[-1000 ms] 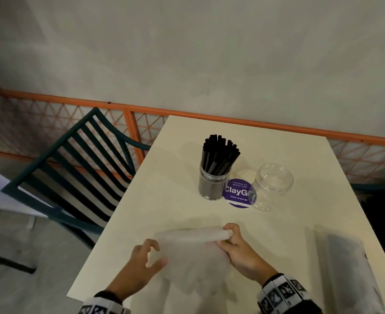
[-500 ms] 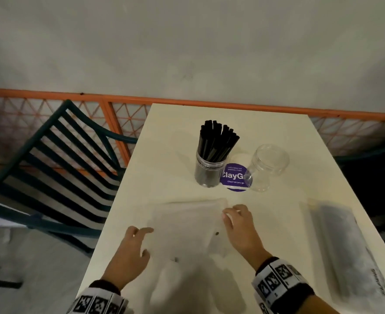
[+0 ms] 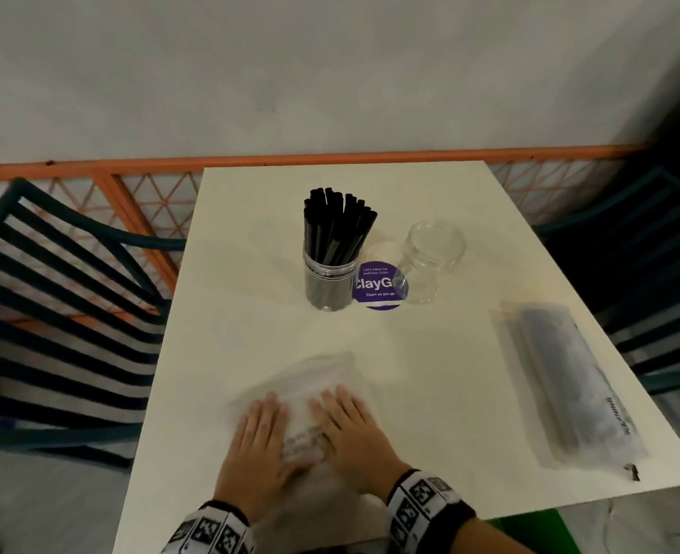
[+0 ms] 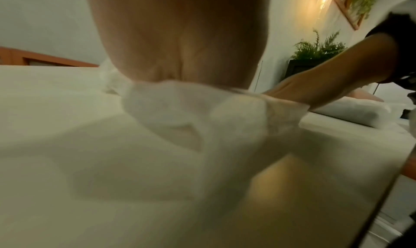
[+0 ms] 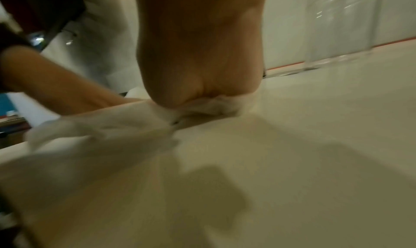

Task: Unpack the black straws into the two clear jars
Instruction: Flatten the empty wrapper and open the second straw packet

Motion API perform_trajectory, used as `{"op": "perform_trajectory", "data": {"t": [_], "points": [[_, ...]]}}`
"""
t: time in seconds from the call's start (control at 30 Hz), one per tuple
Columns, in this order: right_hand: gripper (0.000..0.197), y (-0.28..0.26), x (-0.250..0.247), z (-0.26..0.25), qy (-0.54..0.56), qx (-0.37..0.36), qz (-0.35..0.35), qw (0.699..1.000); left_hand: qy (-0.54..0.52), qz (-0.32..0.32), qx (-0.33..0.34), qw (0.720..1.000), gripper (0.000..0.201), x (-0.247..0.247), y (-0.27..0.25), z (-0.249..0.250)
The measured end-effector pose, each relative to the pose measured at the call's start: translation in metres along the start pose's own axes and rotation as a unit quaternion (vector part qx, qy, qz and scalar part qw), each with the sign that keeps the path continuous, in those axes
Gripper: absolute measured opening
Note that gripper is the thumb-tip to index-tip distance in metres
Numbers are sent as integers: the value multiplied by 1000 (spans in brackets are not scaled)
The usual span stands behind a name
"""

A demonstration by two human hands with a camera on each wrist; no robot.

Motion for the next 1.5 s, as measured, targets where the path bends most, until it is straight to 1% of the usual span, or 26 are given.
{"op": "perform_trajectory", "data": {"t": [0.03,0.1,0.13,0.17,0.23,0.3,0.33,0.4,0.43,0.5,0.57,0.63,0.7,0.8,0.9,0.97,1.0,1.03,1.1,1.2,1.27,1.3,1.37,1.4,1.47,1.5], "points": [[59,-4,-9,4,-9,2,-15,1000,1,-17,14,1000,79,5,-2,-4],[71,-17,-25,0,23,-72,-44,996,19,-24,9,1000,85,4,-4,-11],[66,-24,-39,1,90,-96,-33,991,29,-21,-3,999,86,4,-5,-16],[53,-29,-54,10,167,-84,-17,982,34,-9,-6,999,86,-2,-6,-17],[30,-45,-94,57,237,-13,126,963,24,21,-13,999,78,-21,-5,-18],[21,-75,-131,121,219,75,292,928,-27,54,-26,998,61,-49,-7,-14],[20,-92,-146,152,193,117,348,910,-71,62,-36,995,56,-63,-9,-10],[24,-122,-168,211,148,216,399,879,-125,75,-67,987,45,-88,-16,-3],[31,-134,-175,238,133,264,408,864,-139,93,-79,983,38,-101,-18,4],[55,-157,-176,283,144,352,399,835,-175,126,-80,973,27,-125,-20,25],[83,-169,-159,316,181,420,340,822,-195,132,-53,970,23,-137,-11,53],[97,-168,-141,333,253,432,273,821,-210,130,-5,969,22,-143,4,88],[96,-158,-134,337,300,393,235,837,-227,118,31,966,21,-143,22,119],[91,-140,-139,326,284,315,196,884,-279,91,43,955,22,-136,47,157],[93,-122,-142,298,191,210,128,950,-347,75,16,935,28,-127,68,177],[92,-111,-141,266,110,93,90,985,-383,79,-19,920,26,-122,80,179],[91,-107,-139,250,75,32,73,994,-400,84,-42,912,23,-119,85,179],[88,-105,-137,234,44,-18,60,997,-416,84,-69,903,24,-115,89,178],[79,-102,-138,213,-10,-91,56,994,-451,73,-135,879,37,-102,92,175],[66,-100,-151,193,-108,-162,116,974,-511,68,-230,825,58,-83,88,170],[64,-97,-155,190,-135,-174,144,965,-529,109,-273,796,59,-80,81,162],[67,-96,-156,190,-139,-180,151,962,-534,142,-280,785,50,-83,76,159],[76,-90,-155,191,-138,-192,140,962,-523,201,-265,785,14,-98,68,155],[81,-87,-155,193,-126,-193,118,966,-511,219,-249,793,10,-105,65,156],[82,-82,-158,198,-79,-190,79,975,-500,246,-236,796,20,-113,58,156],[77,-81,-165,199,-54,-191,89,976,-495,262,-236,794,19,-117,54,155]]}}
Point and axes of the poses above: each hand's wrist, its own y-axis towards the middle knuckle, its own x-axis out of the palm, z = x × y, the point moved 9 cm from there along y, towards the middle knuckle, and after that the axes turned 3 degrees about y, right-handed, at the moved point
